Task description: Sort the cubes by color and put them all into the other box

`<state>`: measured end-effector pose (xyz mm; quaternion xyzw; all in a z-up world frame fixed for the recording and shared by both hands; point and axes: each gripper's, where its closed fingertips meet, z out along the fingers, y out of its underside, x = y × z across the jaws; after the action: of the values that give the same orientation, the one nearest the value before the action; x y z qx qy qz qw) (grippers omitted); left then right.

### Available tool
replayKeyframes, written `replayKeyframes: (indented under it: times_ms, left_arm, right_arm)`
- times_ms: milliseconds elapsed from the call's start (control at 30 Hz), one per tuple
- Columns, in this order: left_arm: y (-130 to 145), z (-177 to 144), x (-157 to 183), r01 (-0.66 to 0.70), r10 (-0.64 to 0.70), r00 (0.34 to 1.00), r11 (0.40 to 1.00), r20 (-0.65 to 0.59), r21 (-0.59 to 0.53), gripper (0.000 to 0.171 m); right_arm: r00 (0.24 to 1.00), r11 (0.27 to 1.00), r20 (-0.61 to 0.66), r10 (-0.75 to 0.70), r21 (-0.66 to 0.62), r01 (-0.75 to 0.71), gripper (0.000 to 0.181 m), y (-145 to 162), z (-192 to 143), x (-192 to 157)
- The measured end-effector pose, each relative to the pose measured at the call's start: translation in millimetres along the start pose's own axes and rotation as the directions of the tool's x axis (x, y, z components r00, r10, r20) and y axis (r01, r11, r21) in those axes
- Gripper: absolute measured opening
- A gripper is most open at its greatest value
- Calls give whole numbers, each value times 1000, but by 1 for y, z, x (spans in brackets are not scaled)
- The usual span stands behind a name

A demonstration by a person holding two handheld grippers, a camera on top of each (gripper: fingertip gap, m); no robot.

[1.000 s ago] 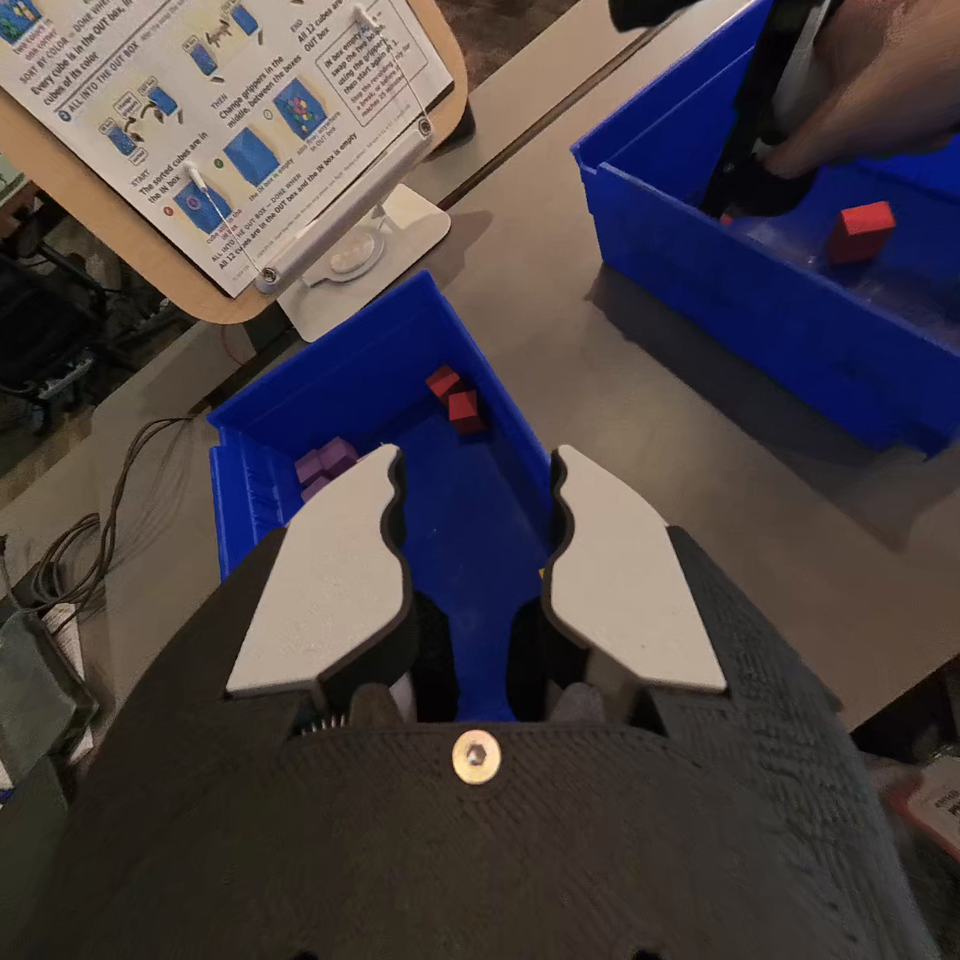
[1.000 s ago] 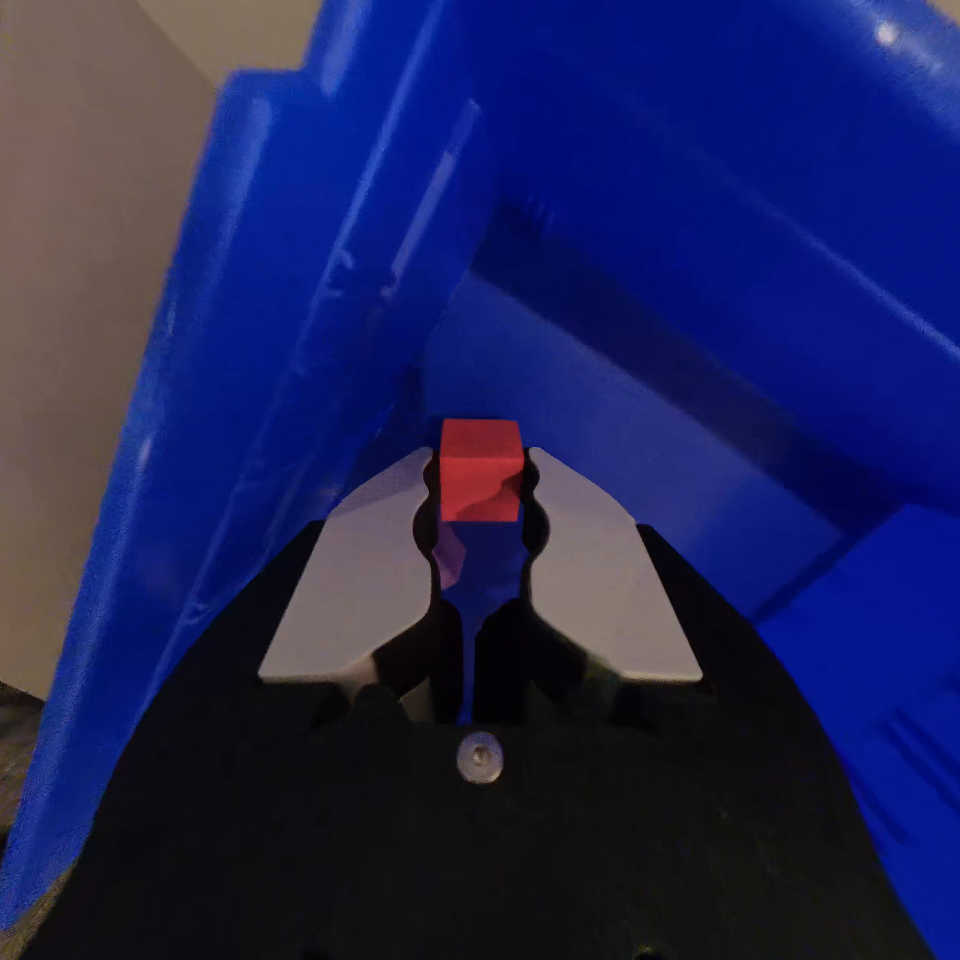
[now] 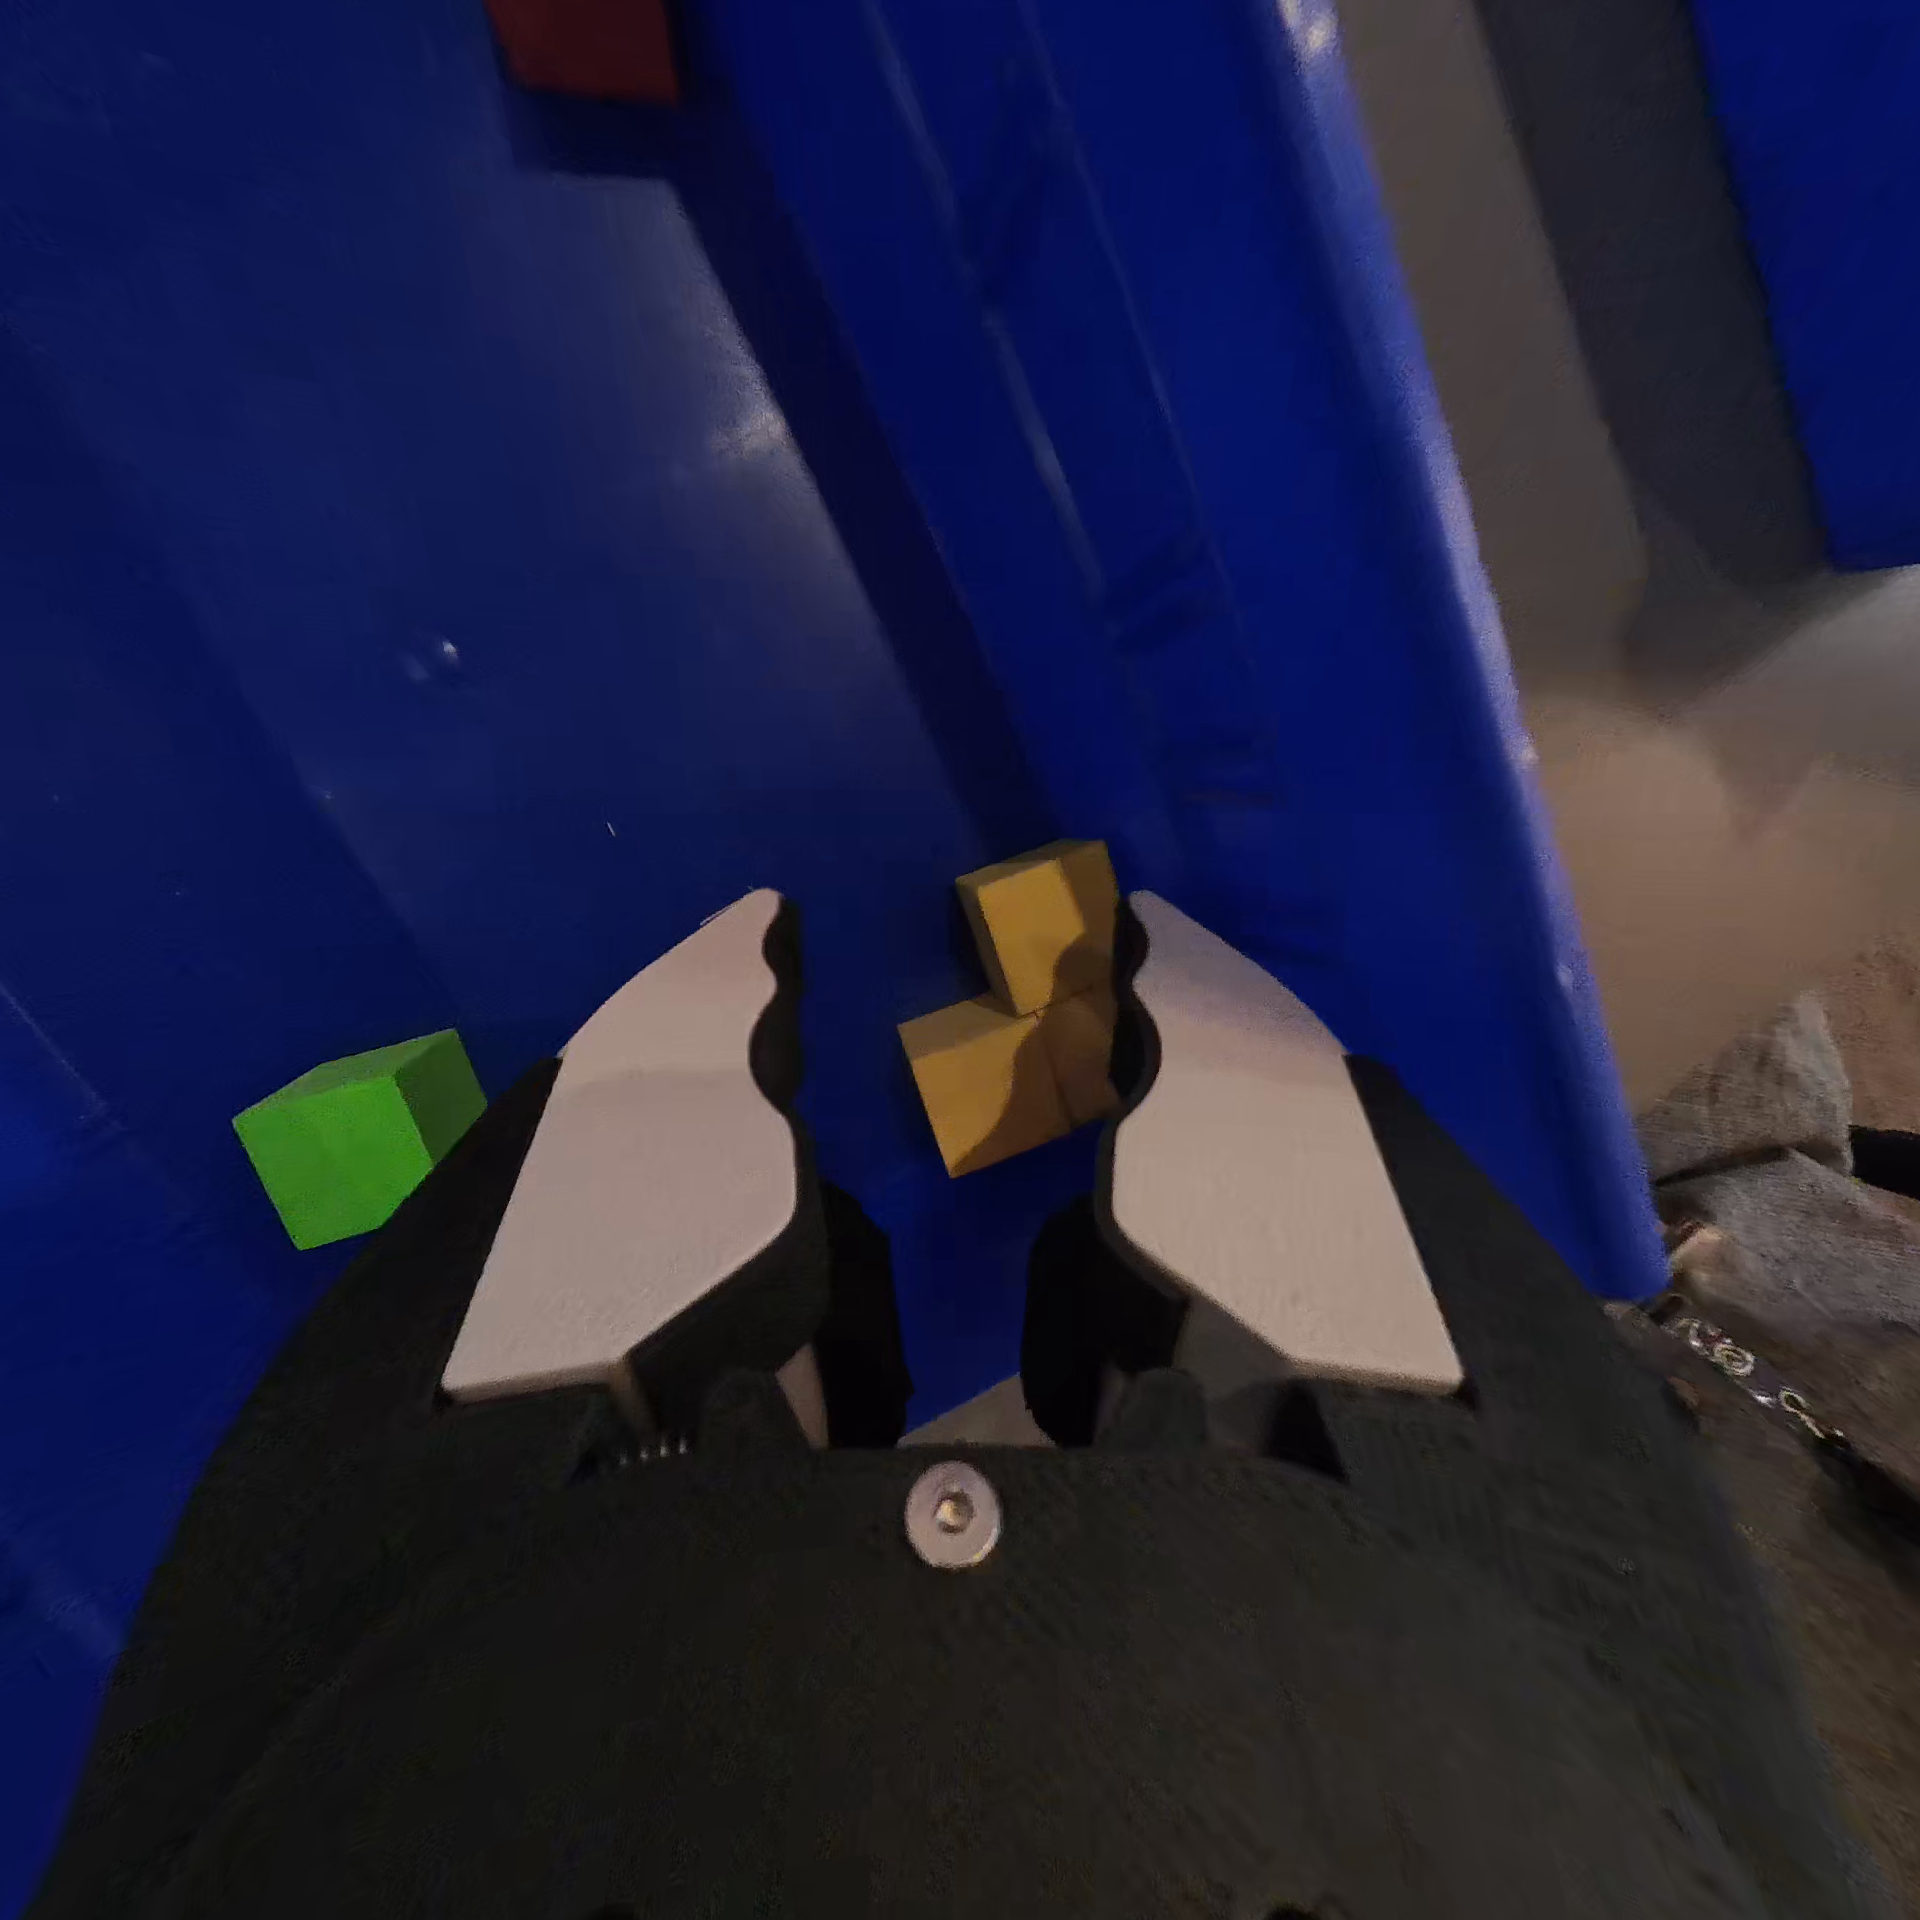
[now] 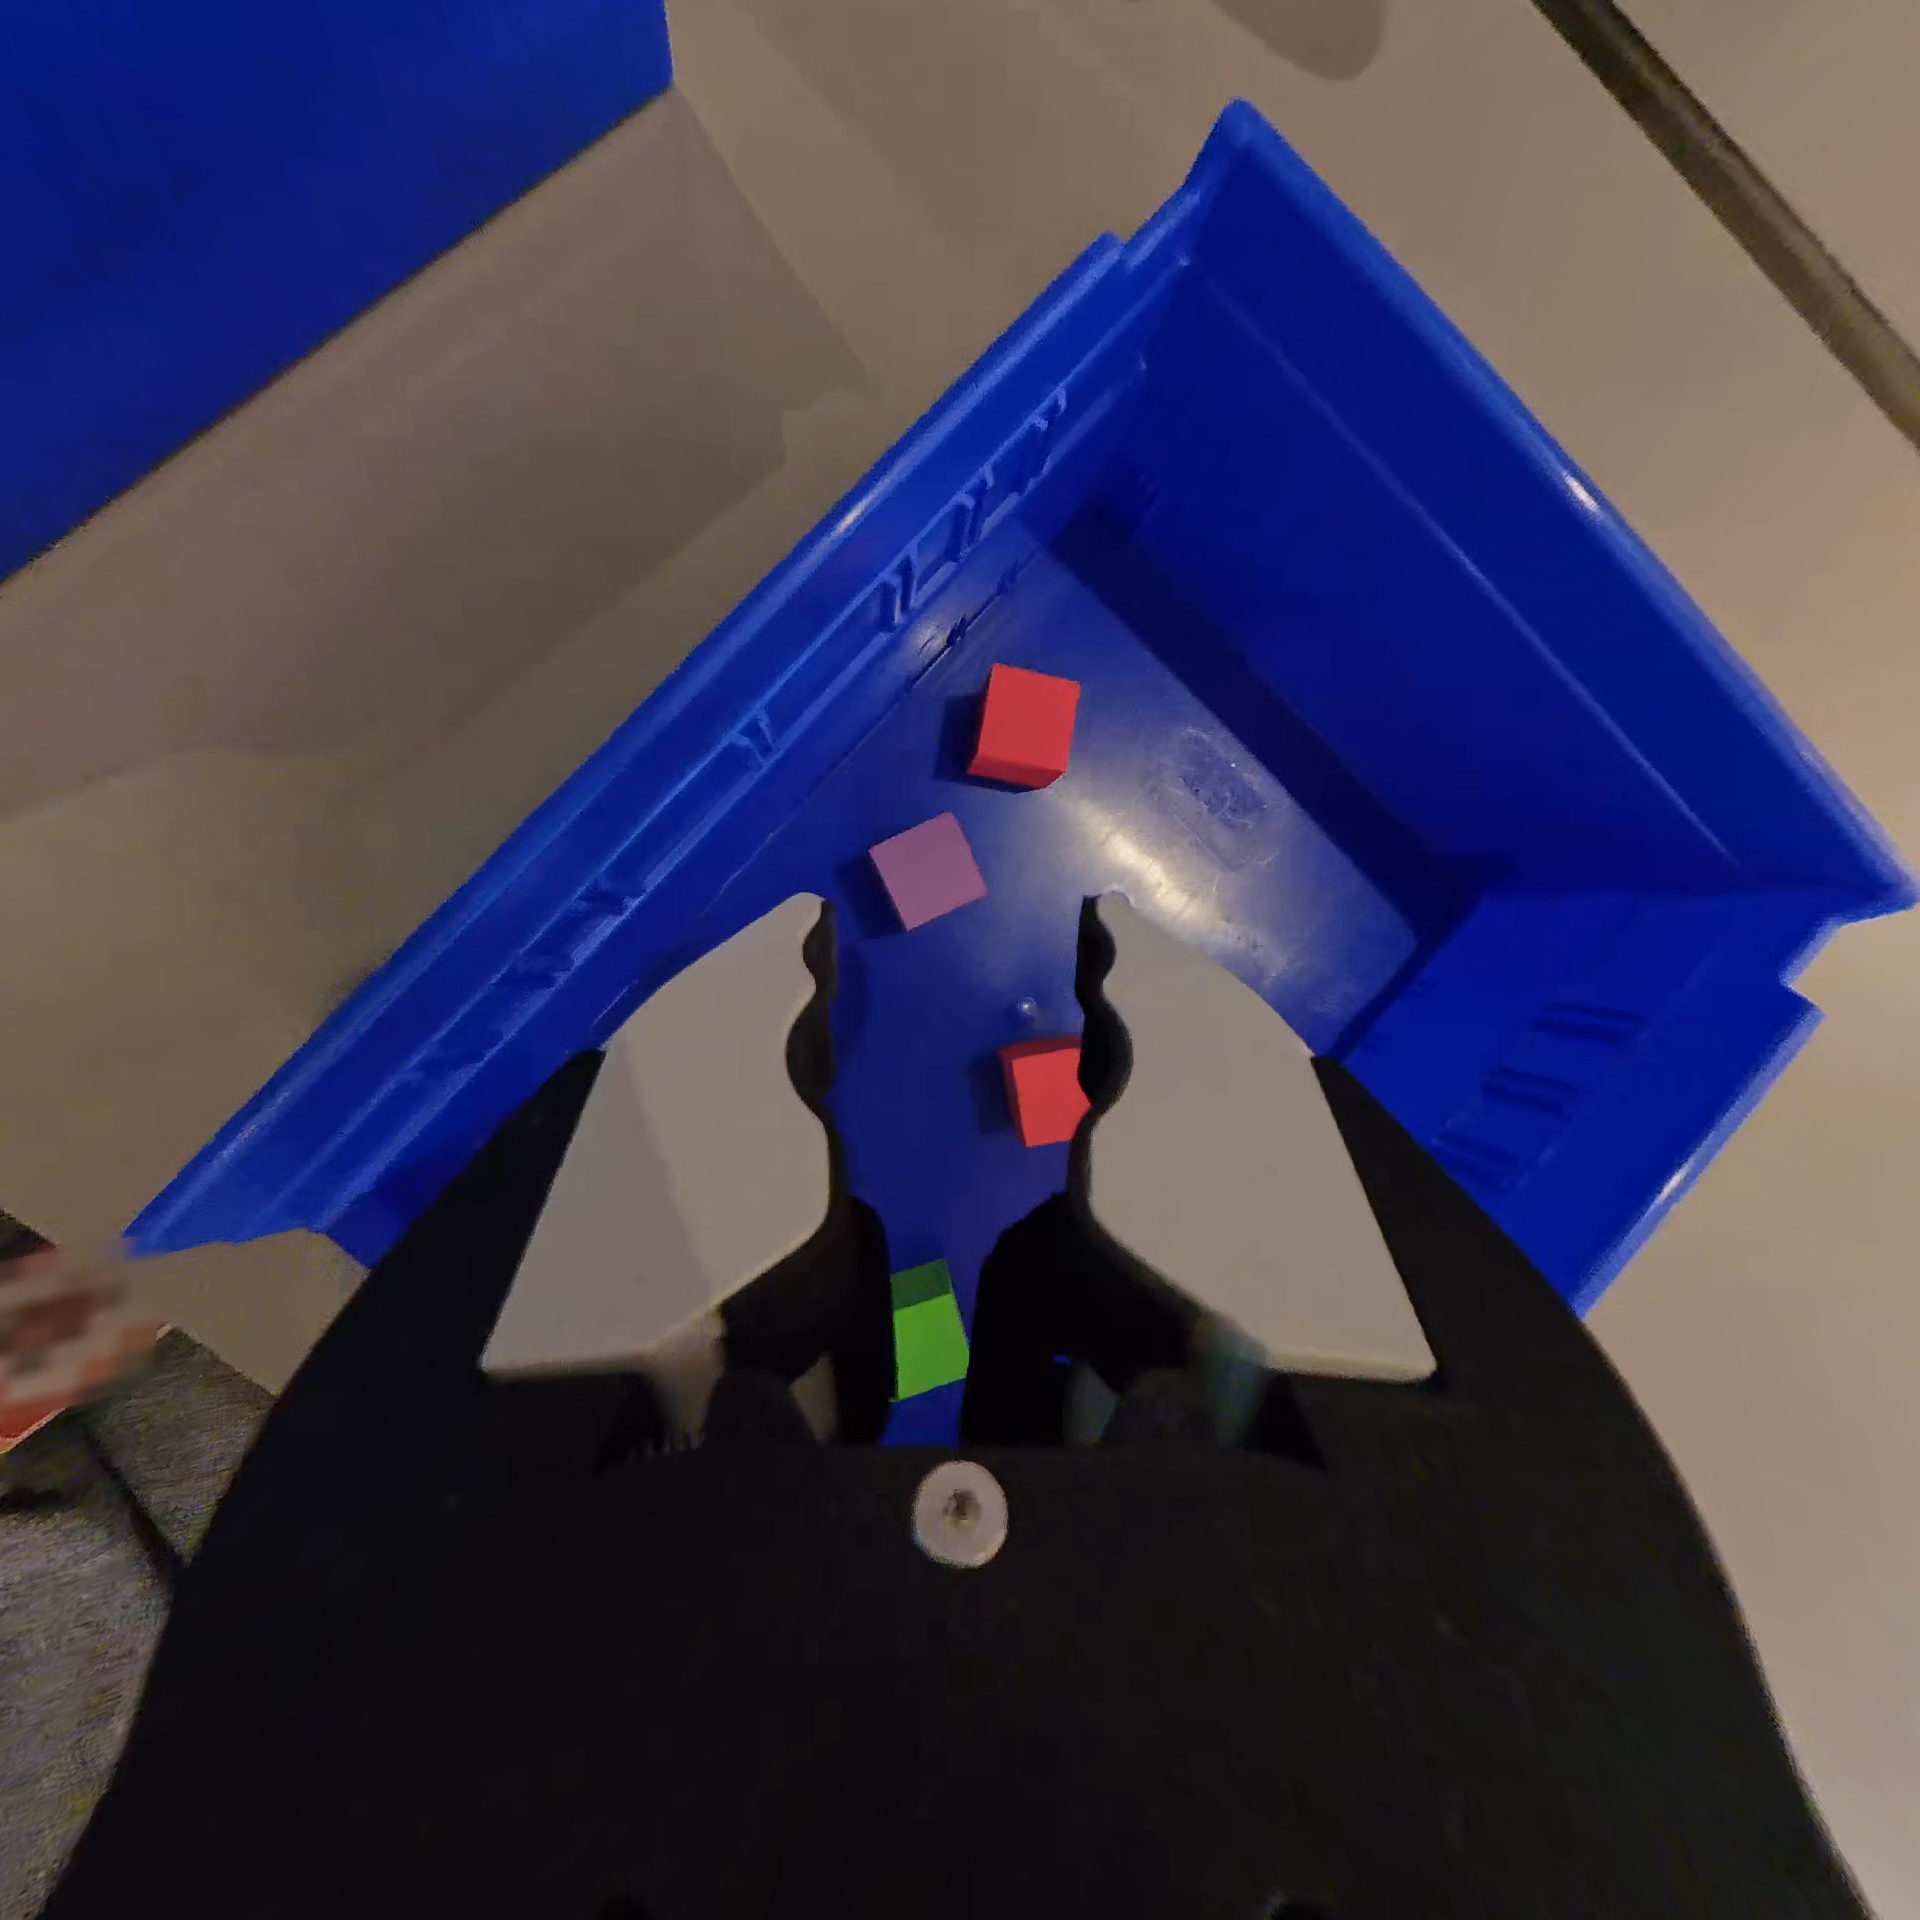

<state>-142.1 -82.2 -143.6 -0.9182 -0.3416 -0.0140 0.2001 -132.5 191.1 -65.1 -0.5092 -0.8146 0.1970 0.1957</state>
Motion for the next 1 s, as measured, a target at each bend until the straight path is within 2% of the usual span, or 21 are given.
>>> replayKeyframes:
  times_ms: [133,300,433,567,733,800,833,867,1000]
  left_arm:
    - [-3,1,-9,-1,2,999,1000,42,-14,69]
    - [-13,-10,-41,-23,27,977,1000,212,-21,64]
    - [-23,-17,-44,18,-23,985,999,170,31,64]
    - [-20,-15,-35,44,-49,989,998,143,36,65]
    - [-7,5,-34,29,-22,981,999,194,-38,65]
    - [-3,11,-35,31,-17,980,997,197,-69,56]
    - [-3,13,-34,29,-15,981,997,193,-70,39]
    - [-4,12,-34,31,-18,981,998,193,-63,33]
    - [-12,6,-38,56,-55,984,998,170,-2,32]
  right_arm:
    - [1000,999,-14,-23,31,23,44,-4,-10,-1]
    - [999,997,-27,-44,58,46,44,-2,-17,-7]
    - [998,996,-33,-58,63,60,43,1,-22,-11]
    - [997,995,-38,-71,70,74,43,3,-25,-15]
    - [995,993,-32,-90,76,93,43,1,-24,-21]
    - [994,991,-35,-99,82,102,43,0,-25,-23]
    - [994,991,-35,-102,85,104,43,0,-26,-24]
    - [994,990,-35,-103,88,106,43,0,-26,-24]
    - [994,989,-32,-104,101,107,42,2,-28,-27]
